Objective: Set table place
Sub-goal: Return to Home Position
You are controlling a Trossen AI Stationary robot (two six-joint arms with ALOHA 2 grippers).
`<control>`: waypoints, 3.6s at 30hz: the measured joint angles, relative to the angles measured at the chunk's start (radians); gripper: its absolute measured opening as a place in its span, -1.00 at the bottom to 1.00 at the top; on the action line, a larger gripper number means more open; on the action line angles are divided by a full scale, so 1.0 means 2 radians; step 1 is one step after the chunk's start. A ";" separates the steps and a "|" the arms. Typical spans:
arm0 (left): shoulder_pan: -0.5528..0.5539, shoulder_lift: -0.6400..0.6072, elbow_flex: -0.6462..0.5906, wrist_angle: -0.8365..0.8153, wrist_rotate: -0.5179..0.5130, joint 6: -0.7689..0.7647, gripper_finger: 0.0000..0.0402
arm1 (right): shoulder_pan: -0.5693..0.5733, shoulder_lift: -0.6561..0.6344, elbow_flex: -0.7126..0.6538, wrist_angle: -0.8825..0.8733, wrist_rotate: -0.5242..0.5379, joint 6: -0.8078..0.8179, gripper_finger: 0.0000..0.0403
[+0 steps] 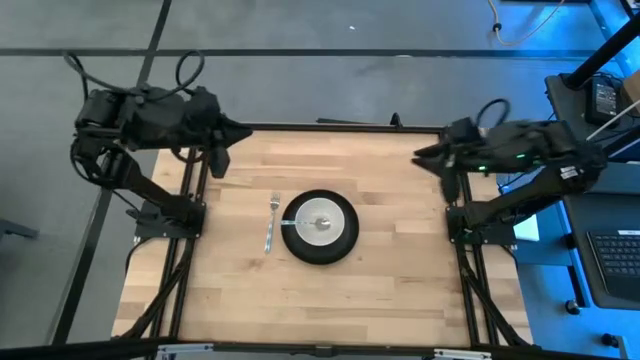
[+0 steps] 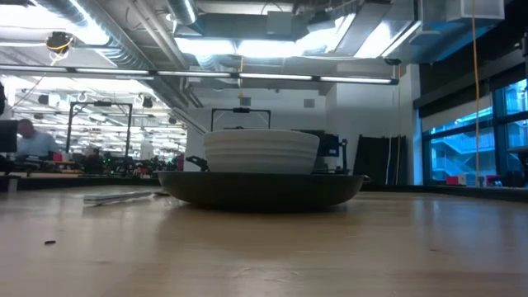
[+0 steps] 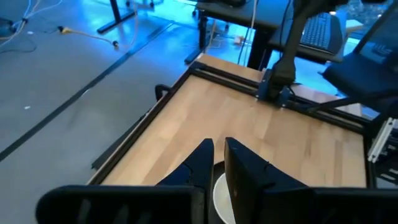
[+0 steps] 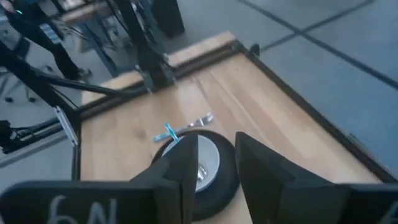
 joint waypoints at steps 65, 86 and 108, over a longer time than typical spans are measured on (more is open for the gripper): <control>-0.009 -0.356 -0.207 -0.034 0.056 -0.023 -0.84 | 0.009 -0.455 -0.606 0.462 -0.059 -0.023 -0.46; -0.009 -0.672 -0.801 0.491 0.197 0.067 -0.84 | 0.009 -0.454 -0.637 0.499 -0.045 -0.062 -0.46; -0.009 -0.693 -1.029 0.733 0.252 0.084 -0.84 | 0.009 -0.454 -0.638 0.460 -0.045 -0.050 -0.46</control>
